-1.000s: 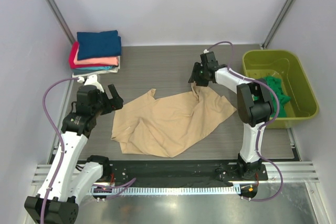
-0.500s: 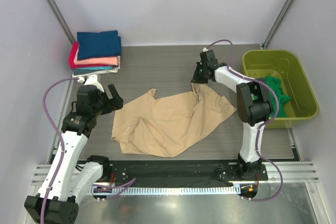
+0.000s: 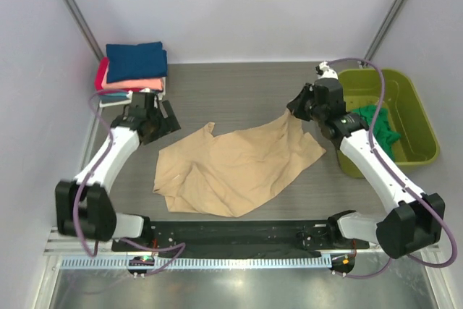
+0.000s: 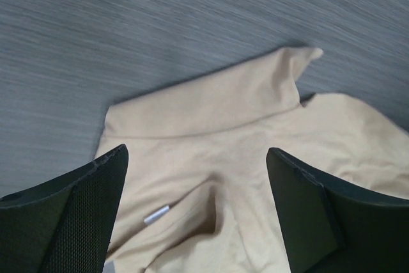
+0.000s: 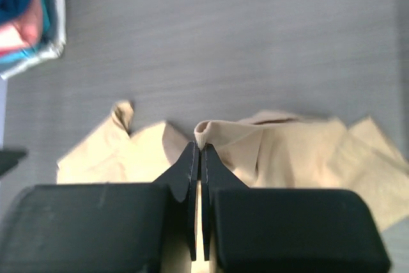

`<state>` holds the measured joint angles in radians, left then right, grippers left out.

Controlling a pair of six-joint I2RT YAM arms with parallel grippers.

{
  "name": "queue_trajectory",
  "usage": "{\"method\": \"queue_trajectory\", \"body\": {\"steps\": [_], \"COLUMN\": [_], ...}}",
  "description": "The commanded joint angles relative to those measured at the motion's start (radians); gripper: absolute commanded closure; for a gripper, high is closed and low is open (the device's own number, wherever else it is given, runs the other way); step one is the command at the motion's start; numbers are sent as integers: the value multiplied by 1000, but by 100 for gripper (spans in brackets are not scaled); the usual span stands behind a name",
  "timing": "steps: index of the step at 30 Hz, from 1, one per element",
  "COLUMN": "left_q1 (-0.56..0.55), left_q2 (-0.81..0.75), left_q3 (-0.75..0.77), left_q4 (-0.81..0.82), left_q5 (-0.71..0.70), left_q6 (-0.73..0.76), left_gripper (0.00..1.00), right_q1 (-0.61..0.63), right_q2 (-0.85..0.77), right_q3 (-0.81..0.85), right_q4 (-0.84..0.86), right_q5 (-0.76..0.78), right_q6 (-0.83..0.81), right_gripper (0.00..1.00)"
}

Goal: Fold and stack the t-shirts
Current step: Flatten the tshirt out

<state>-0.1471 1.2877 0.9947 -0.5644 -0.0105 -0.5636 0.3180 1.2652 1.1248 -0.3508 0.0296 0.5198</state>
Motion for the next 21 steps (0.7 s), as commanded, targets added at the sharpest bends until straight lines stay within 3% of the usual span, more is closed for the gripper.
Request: {"method": "queue_trajectory", "body": {"steps": [1, 10, 21], "left_q1": [17, 17, -72], "left_q2": [168, 465, 453], "left_q3": [62, 170, -20], "left_q4": [57, 147, 297], "left_q5": [-60, 4, 50], "left_q6": [-67, -65, -101], "left_gripper": [11, 15, 22], "right_q1": [0, -2, -2], "right_q2": [-29, -128, -106], "right_q3": [-126, -250, -278], "right_q4": [-24, -13, -5], "right_q5": [-51, -91, -94], "right_q6": [32, 19, 3], "right_gripper": [99, 99, 99]}}
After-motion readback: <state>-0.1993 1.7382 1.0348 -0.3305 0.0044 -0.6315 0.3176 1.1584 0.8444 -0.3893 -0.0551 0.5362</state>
